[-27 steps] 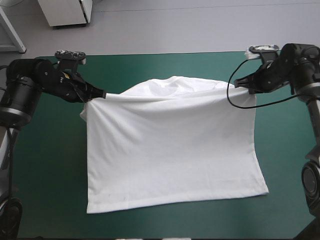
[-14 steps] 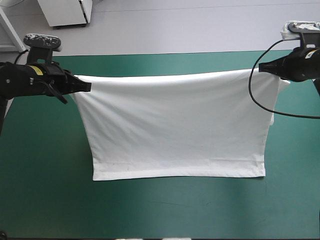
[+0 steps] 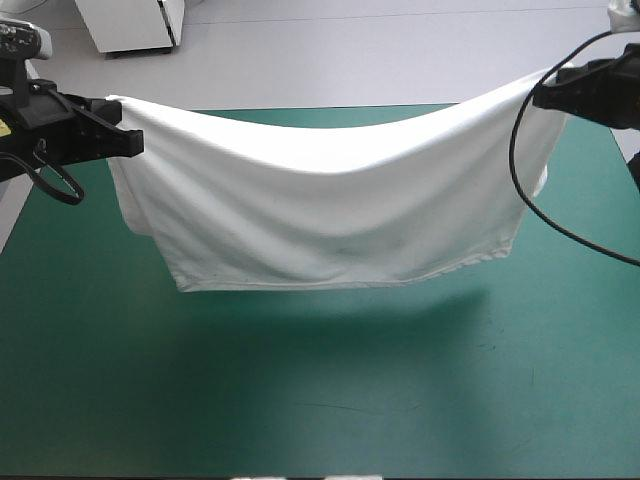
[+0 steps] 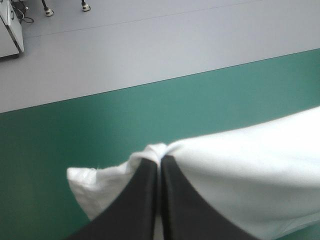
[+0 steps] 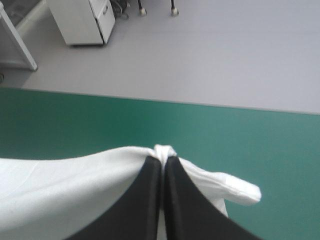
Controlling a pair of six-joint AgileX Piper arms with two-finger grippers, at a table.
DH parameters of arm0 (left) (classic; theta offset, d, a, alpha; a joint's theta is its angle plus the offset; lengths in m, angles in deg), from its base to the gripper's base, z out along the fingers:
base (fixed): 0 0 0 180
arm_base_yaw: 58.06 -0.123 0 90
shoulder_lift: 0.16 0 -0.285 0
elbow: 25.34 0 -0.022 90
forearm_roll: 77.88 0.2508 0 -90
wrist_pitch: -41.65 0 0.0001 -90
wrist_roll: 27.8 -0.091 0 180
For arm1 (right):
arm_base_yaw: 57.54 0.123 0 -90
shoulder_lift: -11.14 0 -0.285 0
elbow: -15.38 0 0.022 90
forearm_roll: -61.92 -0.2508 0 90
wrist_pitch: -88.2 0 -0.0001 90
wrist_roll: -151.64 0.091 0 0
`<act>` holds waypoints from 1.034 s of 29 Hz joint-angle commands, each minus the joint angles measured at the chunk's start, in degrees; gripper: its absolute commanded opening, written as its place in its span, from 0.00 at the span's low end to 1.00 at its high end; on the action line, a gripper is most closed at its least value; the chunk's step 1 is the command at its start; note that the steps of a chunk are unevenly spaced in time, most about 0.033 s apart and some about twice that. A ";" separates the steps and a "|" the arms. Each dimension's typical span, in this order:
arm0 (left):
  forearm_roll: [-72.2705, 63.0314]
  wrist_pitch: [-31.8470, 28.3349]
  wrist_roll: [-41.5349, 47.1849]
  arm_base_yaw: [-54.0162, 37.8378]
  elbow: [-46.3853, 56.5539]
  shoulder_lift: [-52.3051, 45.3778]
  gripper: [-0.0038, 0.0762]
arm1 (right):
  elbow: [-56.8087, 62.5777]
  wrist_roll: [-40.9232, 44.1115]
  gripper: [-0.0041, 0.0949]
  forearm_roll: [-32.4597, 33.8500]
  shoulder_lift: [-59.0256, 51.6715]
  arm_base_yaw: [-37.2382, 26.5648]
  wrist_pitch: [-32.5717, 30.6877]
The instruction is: Fold the cloth
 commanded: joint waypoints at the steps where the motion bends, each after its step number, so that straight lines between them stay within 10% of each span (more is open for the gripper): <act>1: -0.05 -1.44 -0.71 0.21 -3.95 1.36 0.04 | -5.41 -0.43 0.03 -1.59 0.58 -0.45 7.56; 21: 5.09 -19.97 -6.43 0.21 -36.70 29.55 0.04 | -30.37 -3.33 0.03 -12.18 27.82 -1.43 17.21; 30: 4.86 1.71 -3.69 0.21 -36.87 33.43 0.04 | -26.54 -2.49 0.03 -11.59 29.75 -4.16 0.34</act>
